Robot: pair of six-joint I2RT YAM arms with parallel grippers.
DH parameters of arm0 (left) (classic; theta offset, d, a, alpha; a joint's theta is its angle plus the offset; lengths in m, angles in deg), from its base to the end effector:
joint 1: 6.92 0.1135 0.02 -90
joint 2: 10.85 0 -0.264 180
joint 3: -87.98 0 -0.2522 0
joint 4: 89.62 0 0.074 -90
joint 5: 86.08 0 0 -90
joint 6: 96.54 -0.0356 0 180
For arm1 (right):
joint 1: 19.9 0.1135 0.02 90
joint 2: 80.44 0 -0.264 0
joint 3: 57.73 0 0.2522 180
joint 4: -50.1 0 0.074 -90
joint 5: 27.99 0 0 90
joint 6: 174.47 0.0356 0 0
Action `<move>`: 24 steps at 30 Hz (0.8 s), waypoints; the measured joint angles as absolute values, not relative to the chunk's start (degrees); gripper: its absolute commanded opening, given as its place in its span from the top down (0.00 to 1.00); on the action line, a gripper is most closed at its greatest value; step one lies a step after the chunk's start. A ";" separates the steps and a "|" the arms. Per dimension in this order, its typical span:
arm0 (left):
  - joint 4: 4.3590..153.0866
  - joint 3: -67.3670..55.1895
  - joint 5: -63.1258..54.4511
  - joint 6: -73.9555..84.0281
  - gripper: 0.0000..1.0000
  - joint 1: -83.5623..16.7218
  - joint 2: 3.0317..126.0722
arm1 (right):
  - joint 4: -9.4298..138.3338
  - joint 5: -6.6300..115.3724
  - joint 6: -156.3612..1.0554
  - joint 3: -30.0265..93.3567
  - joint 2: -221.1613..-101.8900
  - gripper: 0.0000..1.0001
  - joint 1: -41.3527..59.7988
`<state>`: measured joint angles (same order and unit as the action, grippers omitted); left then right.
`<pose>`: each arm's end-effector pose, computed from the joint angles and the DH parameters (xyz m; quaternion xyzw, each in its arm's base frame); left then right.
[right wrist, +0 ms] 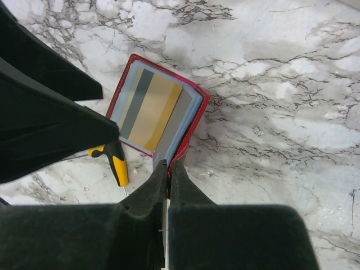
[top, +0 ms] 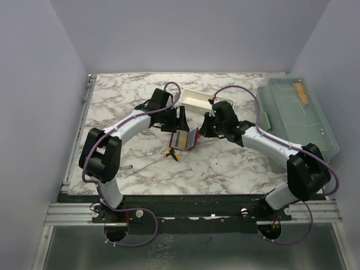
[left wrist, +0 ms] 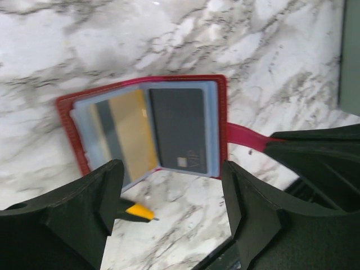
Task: Put the credit cards into the card holder
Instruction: Open the card holder at the center of the board.
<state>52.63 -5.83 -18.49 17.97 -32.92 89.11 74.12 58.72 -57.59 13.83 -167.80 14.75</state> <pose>0.3330 -0.1775 0.2298 0.0761 0.9252 -0.3038 0.2141 0.2741 0.1919 0.2384 -0.0735 0.9024 0.2392 0.3509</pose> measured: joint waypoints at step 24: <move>54.82 -4.02 -23.56 21.58 0.54 -37.05 96.10 | 73.77 57.59 -57.57 13.83 -167.75 1.00 14.75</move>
